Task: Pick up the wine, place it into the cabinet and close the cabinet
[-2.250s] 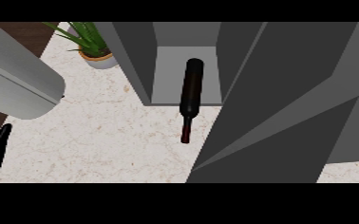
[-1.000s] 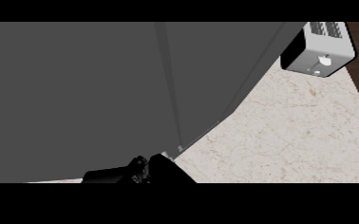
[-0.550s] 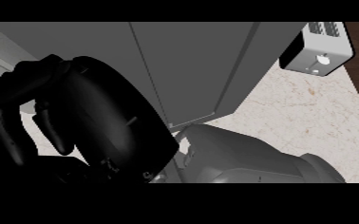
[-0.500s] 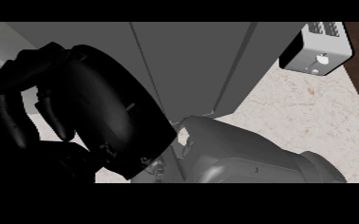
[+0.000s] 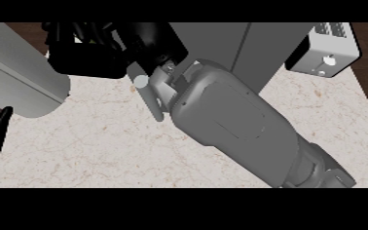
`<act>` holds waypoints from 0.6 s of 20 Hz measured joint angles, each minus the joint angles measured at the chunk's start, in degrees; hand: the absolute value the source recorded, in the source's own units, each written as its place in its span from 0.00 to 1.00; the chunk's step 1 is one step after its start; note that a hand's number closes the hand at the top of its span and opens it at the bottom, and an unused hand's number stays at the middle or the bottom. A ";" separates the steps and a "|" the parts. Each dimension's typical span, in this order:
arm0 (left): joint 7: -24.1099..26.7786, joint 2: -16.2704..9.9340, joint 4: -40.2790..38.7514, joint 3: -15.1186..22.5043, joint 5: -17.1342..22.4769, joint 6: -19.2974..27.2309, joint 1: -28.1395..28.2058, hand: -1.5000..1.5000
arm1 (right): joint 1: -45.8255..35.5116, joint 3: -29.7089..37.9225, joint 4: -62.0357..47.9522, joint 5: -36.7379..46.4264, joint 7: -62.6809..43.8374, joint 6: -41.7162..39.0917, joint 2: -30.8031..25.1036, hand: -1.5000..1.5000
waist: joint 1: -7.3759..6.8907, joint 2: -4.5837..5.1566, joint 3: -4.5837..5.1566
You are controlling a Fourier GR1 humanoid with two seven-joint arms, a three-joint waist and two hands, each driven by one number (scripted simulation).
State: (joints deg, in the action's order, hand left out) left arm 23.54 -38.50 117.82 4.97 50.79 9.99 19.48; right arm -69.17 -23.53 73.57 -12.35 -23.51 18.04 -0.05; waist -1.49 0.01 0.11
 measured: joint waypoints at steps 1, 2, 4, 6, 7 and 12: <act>-0.08 0.43 0.39 0.14 -0.55 0.26 0.18 0.00 | -0.28 0.63 -1.10 -0.32 0.51 -0.87 0.09 1.00 | 0.03 -0.15 0.02; -0.18 0.88 0.25 0.77 -1.36 0.57 -0.30 0.00 | -0.47 0.90 -2.41 -0.48 1.87 -1.90 0.08 1.00 | 0.07 -0.39 0.00; -0.66 1.57 0.71 1.16 -2.26 1.39 -0.84 0.00 | -0.28 1.64 -3.62 -0.92 3.67 -4.00 0.09 1.00 | 0.11 -0.78 0.09; -1.27 1.80 0.24 1.20 -2.79 1.54 -1.59 0.00 | -0.64 1.88 -5.18 -1.16 5.04 -5.03 -0.05 1.00 | 0.09 -1.06 0.04; -1.51 2.05 -0.25 1.01 -2.62 1.47 -2.29 0.00 | -0.74 2.28 -5.91 -1.33 5.86 -5.80 0.06 1.00 | 0.12 -1.16 0.03; -2.34 2.29 -0.34 0.49 -2.57 1.15 -2.92 0.00 | -0.31 2.46 -8.27 0.04 10.26 -7.97 -0.70 1.00 | -0.37 -1.89 0.19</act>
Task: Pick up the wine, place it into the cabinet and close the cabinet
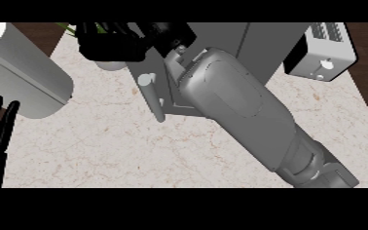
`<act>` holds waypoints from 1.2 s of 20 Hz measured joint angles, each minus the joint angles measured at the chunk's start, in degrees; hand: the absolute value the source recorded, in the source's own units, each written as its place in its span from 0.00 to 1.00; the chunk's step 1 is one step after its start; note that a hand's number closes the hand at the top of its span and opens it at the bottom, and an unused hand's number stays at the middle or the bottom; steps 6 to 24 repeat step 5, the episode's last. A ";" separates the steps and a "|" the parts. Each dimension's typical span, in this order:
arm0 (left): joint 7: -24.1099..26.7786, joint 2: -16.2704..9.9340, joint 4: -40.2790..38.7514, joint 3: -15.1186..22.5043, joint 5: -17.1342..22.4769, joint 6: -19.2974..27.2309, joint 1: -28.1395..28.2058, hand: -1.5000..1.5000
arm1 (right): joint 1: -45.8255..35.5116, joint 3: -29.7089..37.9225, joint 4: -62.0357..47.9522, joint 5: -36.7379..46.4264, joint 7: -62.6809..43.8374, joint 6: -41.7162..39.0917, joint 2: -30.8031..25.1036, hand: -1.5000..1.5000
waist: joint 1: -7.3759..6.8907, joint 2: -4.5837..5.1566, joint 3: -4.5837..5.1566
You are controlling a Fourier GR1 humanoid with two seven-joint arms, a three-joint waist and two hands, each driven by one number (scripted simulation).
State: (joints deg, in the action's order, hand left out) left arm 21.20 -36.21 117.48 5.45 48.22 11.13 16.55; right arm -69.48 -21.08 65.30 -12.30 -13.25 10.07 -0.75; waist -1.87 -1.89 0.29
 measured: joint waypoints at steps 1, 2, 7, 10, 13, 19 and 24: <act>-0.18 0.08 0.32 0.09 -0.17 0.23 -0.01 0.00 | 0.25 -0.16 -0.16 0.29 1.02 -0.67 -0.39 1.00 | -0.11 -0.13 0.14; -0.16 0.12 0.47 0.04 -0.24 0.10 0.36 0.00 | 0.50 -0.25 -0.21 0.37 1.62 -1.54 -0.91 1.00 | -0.28 -0.27 0.25; -0.37 0.19 0.55 0.00 -0.35 -0.26 0.33 0.00 | 0.68 -0.49 -0.75 1.12 3.19 -2.64 -1.65 1.00 | -0.47 -0.43 0.27; -0.37 0.19 0.55 0.00 -0.35 -0.26 0.33 0.00 | 0.68 -0.49 -0.75 1.12 3.19 -2.64 -1.65 1.00 | -0.47 -0.43 0.27; -0.37 0.19 0.55 0.00 -0.35 -0.26 0.33 0.00 | 0.68 -0.49 -0.75 1.12 3.19 -2.64 -1.65 1.00 | -0.47 -0.43 0.27; -0.37 0.19 0.55 0.00 -0.35 -0.26 0.33 0.00 | 0.68 -0.49 -0.75 1.12 3.19 -2.64 -1.65 1.00 | -0.47 -0.43 0.27; -0.37 0.19 0.55 0.00 -0.35 -0.26 0.33 0.00 | 0.68 -0.49 -0.75 1.12 3.19 -2.64 -1.65 1.00 | -0.47 -0.43 0.27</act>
